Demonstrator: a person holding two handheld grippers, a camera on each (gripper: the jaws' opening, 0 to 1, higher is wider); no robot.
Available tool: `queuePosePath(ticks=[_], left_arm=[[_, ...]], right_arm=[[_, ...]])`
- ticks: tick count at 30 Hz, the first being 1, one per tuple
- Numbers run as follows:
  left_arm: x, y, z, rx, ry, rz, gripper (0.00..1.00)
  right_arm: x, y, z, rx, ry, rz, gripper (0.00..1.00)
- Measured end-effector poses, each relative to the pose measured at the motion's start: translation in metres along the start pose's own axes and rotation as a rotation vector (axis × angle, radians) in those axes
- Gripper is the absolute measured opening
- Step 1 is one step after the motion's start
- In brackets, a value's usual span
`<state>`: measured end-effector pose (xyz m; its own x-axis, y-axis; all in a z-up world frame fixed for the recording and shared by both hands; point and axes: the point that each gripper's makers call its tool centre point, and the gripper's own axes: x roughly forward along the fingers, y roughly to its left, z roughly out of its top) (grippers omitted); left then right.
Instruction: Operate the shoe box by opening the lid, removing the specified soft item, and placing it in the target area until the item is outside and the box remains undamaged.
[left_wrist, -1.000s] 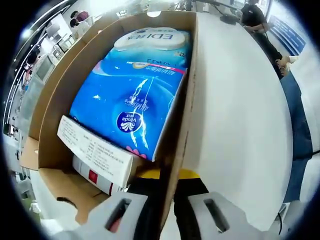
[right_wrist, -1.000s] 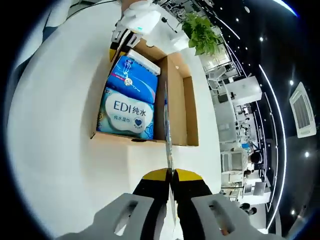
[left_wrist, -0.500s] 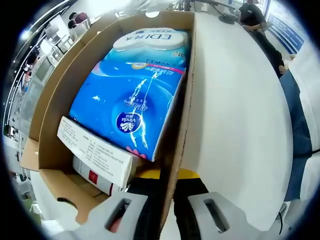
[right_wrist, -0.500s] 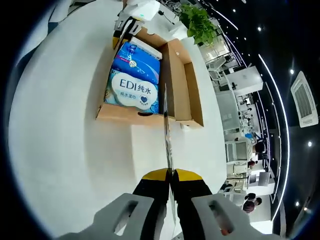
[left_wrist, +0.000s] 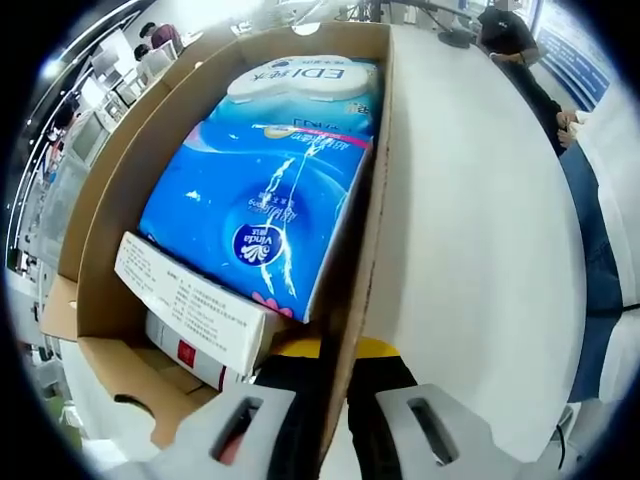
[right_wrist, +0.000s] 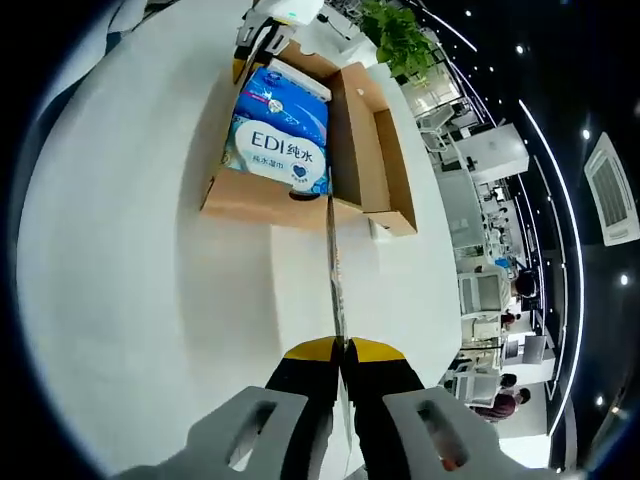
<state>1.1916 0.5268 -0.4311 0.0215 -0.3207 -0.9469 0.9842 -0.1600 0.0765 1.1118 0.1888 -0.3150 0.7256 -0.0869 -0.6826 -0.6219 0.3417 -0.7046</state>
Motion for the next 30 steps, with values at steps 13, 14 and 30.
queuePosePath(ticks=[13, 14, 30], left_arm=[[0.005, 0.005, -0.004, -0.004, 0.001, -0.001, 0.06], [0.004, 0.005, -0.003, -0.004, 0.001, -0.001, 0.06], [0.0, 0.001, 0.0, -0.011, 0.004, -0.003, 0.06]], right_arm=[[0.033, 0.02, 0.004, 0.016, -0.003, 0.056, 0.02], [0.036, 0.022, 0.005, 0.017, -0.004, 0.061, 0.02], [0.059, 0.053, -0.003, 0.027, 0.02, 0.157, 0.02]])
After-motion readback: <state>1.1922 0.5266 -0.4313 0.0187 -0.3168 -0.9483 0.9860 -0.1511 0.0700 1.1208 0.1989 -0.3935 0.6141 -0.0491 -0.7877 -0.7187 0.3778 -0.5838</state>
